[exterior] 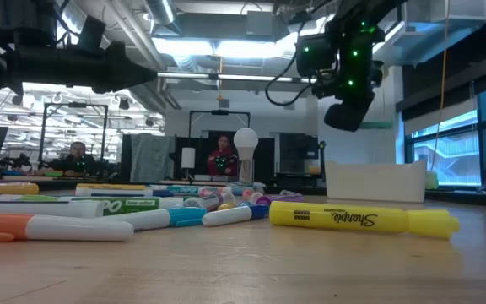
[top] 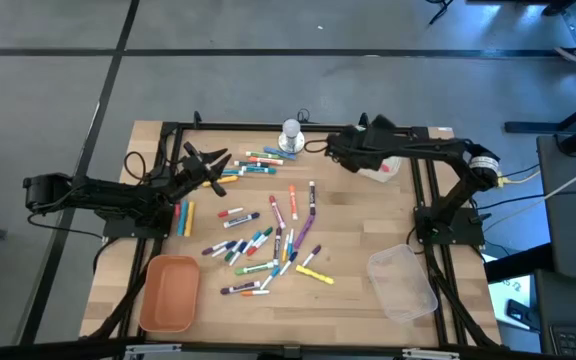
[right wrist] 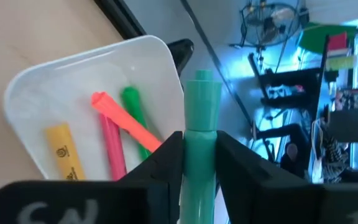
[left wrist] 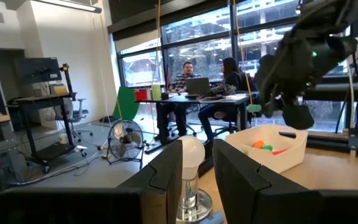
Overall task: Pick & Place Markers
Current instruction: Put the large blue highlighter pen into the white bin, then put the large violet highlighter pen into the white bin
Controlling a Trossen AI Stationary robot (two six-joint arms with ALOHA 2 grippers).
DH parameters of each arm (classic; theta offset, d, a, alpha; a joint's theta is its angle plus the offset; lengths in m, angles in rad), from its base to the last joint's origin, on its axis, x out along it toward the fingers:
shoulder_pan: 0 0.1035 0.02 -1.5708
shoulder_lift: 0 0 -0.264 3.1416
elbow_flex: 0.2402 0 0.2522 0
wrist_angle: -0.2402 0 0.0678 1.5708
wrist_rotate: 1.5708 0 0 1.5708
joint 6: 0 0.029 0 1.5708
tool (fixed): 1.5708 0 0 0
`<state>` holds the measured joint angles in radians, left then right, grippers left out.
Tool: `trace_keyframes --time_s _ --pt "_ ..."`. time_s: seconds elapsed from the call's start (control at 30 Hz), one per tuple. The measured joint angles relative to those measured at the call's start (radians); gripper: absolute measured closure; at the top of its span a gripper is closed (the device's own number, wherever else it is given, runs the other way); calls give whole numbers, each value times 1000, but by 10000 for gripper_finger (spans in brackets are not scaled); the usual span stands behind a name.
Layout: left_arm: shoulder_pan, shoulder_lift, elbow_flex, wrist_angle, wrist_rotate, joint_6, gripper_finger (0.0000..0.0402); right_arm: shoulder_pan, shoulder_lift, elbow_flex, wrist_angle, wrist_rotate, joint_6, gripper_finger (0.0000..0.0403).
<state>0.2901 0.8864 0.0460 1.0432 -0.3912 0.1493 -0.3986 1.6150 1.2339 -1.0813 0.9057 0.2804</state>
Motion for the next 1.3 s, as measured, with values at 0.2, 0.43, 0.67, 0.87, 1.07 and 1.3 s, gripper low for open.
trace_keyframes --time_s 0.2,0.43,0.67,0.87,1.07,1.3 --pt "0 0 0 -17 0 2 315 -6 0 0 2 -1 34 290" --pt "0 0 0 -19 0 -5 315 52 -16 0 18 -64 69 236" --pt "0 0 0 -38 0 -28 315 299 -12 0 196 -432 101 207" --pt "0 0 0 -39 64 26 315 436 53 0 475 -764 -162 218" --pt "0 0 0 -15 81 21 315 491 156 0 622 -821 -448 215" --pt "0 0 0 -15 106 21 315 482 212 -1 518 -851 -592 205"
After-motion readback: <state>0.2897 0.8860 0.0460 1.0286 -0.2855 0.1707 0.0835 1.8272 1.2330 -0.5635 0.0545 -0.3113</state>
